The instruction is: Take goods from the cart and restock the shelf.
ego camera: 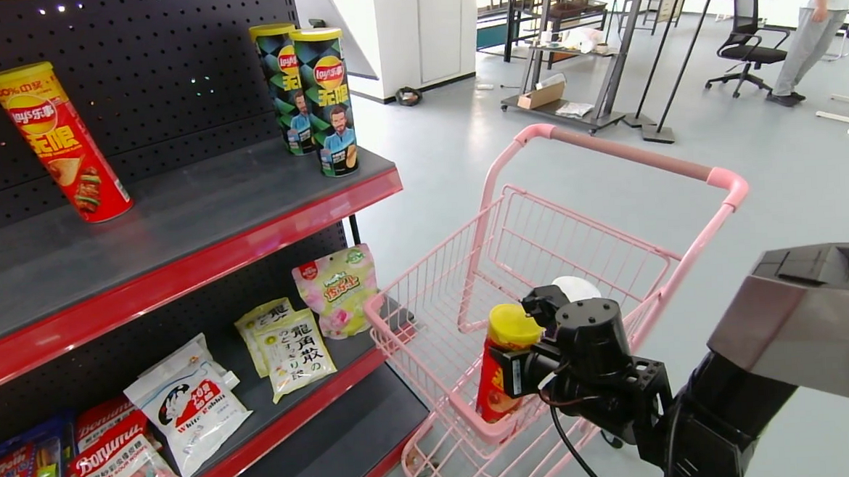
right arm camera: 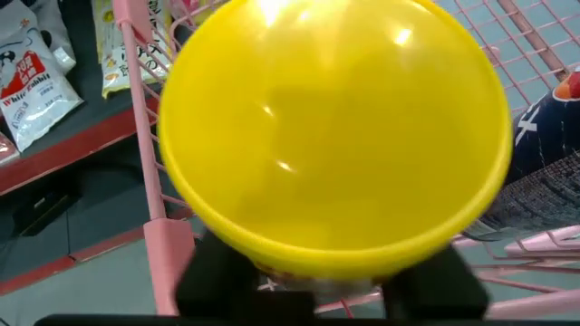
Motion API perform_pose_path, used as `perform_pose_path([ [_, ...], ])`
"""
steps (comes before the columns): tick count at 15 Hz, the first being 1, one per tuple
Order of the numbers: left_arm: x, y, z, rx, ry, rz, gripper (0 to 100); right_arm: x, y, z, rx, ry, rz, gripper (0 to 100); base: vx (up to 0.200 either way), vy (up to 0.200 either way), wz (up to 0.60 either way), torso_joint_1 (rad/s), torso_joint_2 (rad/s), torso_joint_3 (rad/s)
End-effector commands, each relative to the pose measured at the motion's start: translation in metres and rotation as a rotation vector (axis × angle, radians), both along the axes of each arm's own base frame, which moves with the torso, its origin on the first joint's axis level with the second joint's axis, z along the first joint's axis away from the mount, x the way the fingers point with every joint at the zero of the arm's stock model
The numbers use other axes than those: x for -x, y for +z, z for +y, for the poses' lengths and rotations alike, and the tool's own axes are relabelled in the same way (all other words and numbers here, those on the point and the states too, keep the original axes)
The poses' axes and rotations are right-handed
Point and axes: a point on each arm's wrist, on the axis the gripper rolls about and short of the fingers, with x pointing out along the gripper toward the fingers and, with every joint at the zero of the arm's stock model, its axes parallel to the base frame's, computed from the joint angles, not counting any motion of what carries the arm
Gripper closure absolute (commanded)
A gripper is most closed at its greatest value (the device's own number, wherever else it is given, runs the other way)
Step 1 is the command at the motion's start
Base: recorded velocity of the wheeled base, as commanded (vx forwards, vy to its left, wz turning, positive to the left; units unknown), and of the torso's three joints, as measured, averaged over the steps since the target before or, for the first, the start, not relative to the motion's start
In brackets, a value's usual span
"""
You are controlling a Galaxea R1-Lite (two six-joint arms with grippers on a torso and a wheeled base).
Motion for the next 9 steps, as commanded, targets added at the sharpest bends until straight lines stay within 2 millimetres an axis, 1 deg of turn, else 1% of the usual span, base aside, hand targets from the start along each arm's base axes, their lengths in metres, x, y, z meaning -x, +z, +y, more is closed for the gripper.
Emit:
perform_pose_path([
  [1,0.0,0.0,0.0,0.0,0.001,0.001,0,0.002,0.004,0.004,-0.011,0.01,-0.012,100,0.0,0.0,0.0,0.0,0.0,0.0],
  [2,0.0,0.0,0.0,-0.001,0.0,0.001,0,0.006,0.017,0.008,-0.035,0.027,-0.051,100,0.0,0.0,0.0,0.0,0.0,0.0],
  [4,0.0,0.0,0.0,-0.001,0.0,0.001,0,0.012,0.061,0.013,-0.122,0.052,-0.164,100,0.0,0.0,0.0,0.0,0.0,0.0],
  [6,0.0,0.0,0.0,-0.001,0.0,0.001,0,0.004,0.099,0.016,-0.169,0.047,-0.294,100,0.0,0.0,0.0,0.0,0.0,0.0],
  [7,0.0,0.0,0.0,-0.001,0.0,0.001,0,0.001,0.115,0.013,-0.161,0.046,-0.361,100,0.0,0.0,0.0,0.0,0.0,0.0],
  [8,0.0,0.0,0.0,0.0,0.0,0.001,0,-0.004,0.127,0.008,-0.138,0.042,-0.418,100,0.0,0.0,0.0,0.0,0.0,0.0],
  [9,0.0,0.0,0.0,0.0,0.001,0.001,0,-0.006,0.13,0.006,-0.127,0.038,-0.436,100,0.0,0.0,0.0,0.0,0.0,0.0],
])
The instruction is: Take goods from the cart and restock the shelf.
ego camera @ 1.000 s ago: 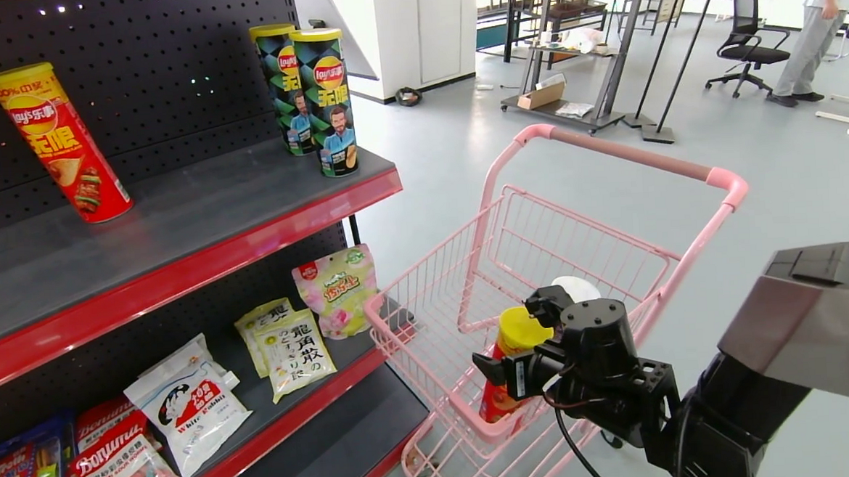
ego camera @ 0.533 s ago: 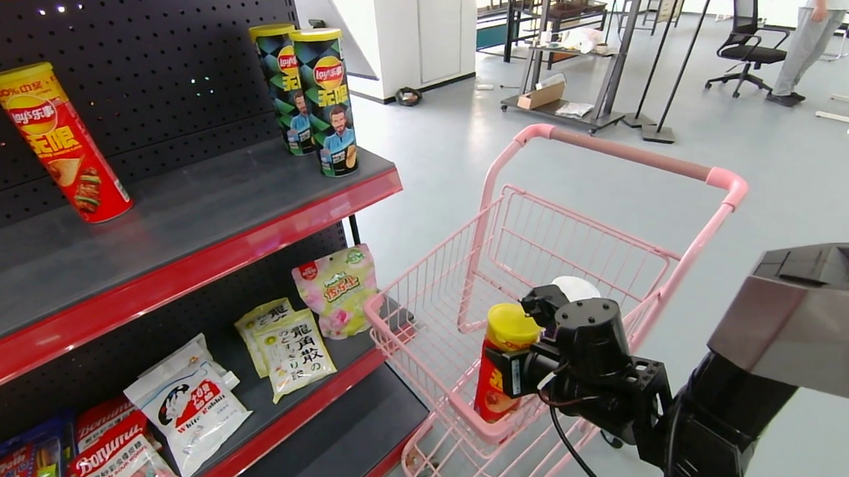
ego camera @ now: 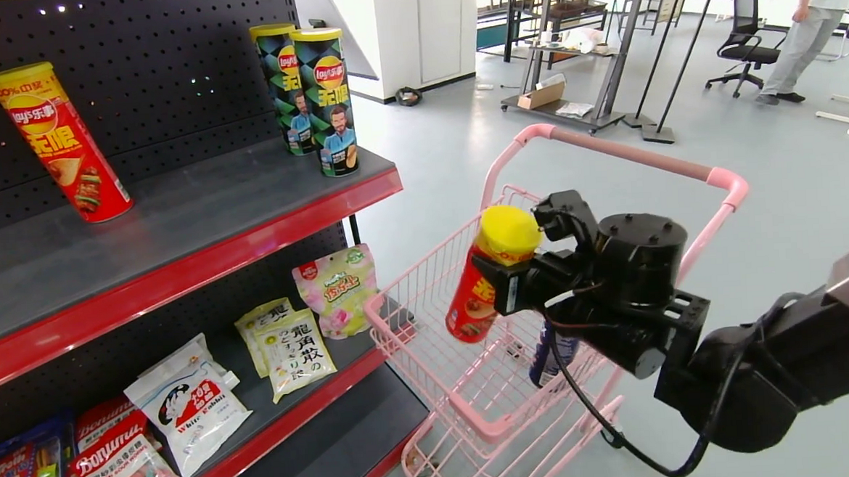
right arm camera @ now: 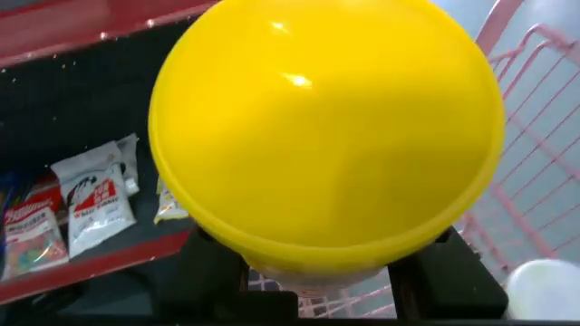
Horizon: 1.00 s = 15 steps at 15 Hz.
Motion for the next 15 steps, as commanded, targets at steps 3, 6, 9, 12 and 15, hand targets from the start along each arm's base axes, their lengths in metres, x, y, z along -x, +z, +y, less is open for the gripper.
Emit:
perform_pose_path([
  [3,0.0,0.0,0.0,0.001,0.0,0.001,0,0.01,0.066,-0.027,-0.024,-0.043,-0.11,100,0.0,0.0,0.0,0.0,0.0,0.0],
  [6,0.0,0.0,0.0,0.001,-0.001,0.001,0,0.038,0.133,-0.046,-0.018,-0.043,-0.098,100,0.0,0.0,0.0,0.0,0.0,0.0],
  [9,0.0,0.0,0.0,0.001,-0.001,0.001,0,0.086,0.168,-0.08,0.072,-0.049,0.032,100,0.0,0.0,0.0,0.0,0.0,0.0],
  [12,0.0,0.0,0.0,0.001,0.0,0.001,0,0.135,0.165,-0.123,0.124,-0.099,0.079,100,0.0,0.0,0.0,0.0,0.0,0.0],
  [15,0.0,0.0,0.0,0.001,-0.001,0.001,0,0.174,0.144,-0.158,0.17,-0.191,0.089,100,0.0,0.0,0.0,0.0,0.0,0.0],
])
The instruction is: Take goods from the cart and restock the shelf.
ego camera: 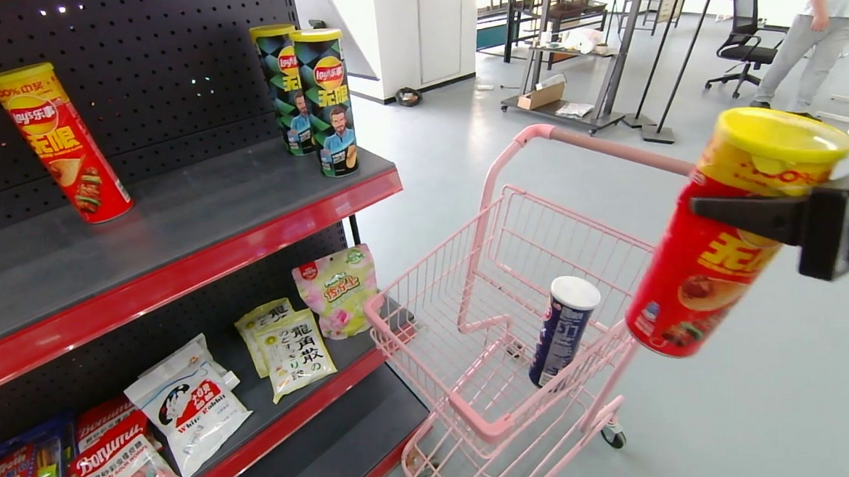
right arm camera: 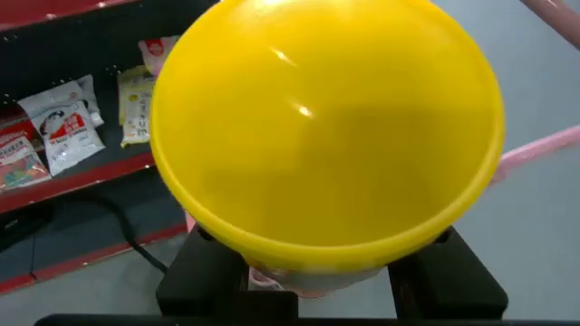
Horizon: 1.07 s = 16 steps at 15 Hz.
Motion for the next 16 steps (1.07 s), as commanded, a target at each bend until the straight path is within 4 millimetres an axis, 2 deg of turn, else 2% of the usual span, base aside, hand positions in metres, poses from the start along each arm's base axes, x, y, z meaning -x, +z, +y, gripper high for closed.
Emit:
perform_pose_path([
  [1,0.0,0.0,0.0,0.0,0.0,0.001,0,0.052,-0.013,-0.045,0.028,-0.11,-0.053,100,0.0,0.0,0.0,0.0,0.0,0.0],
  [5,0.0,0.0,0.0,0.002,0.0,0.003,0,0.075,-0.022,-0.063,0.066,-0.18,-0.058,100,0.0,0.0,0.0,0.0,0.0,0.0],
  [9,0.0,0.0,0.0,0.002,0.0,0.001,0,0.083,-0.027,-0.07,0.068,-0.244,-0.067,100,0.0,0.0,0.0,0.0,0.0,0.0],
  [11,0.0,0.0,0.0,0.002,0.0,0.001,0,0.089,-0.027,-0.072,0.065,-0.259,-0.084,100,0.0,0.0,0.0,0.107,-0.31,-0.193],
  [14,0.0,0.0,0.0,0.002,0.0,0.001,0,0.101,-0.043,-0.076,0.089,-0.261,-0.07,100,0.0,0.0,0.0,0.193,-0.52,-0.328],
  [16,0.0,0.0,0.0,0.002,0.0,0.001,0,0.103,-0.045,-0.076,0.087,-0.259,-0.072,100,0.0,0.0,0.0,0.229,-0.6,-0.356],
])
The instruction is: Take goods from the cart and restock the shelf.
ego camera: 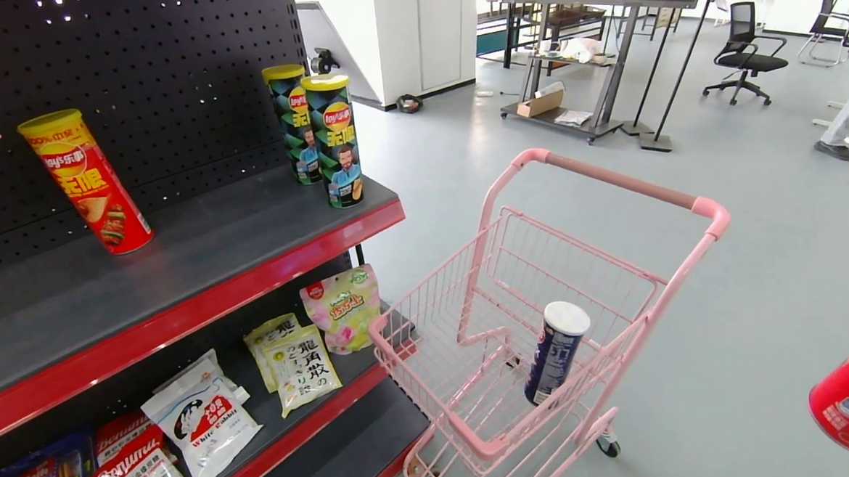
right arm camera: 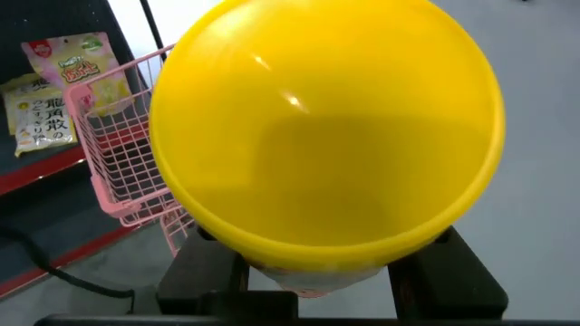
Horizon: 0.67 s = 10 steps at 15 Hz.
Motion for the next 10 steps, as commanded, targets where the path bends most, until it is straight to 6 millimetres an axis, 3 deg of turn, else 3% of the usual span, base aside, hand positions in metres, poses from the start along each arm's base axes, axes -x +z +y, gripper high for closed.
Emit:
perform_pose_path([
  [1,-0.0001,0.0,0.0,0.0,0.0,0.002,0,0.0042,-0.0022,-0.0011,-0.001,0.0,-0.008,100,0.0,0.0,0.0,0.232,-0.58,-0.349],
  [10,-0.0001,0.0,0.0,0.0,0.0,0.002,0,0.0022,-0.0038,-0.0005,0.022,0.01,0.003,100,0.0,0.0,0.0,0.169,-0.39,-0.232],
])
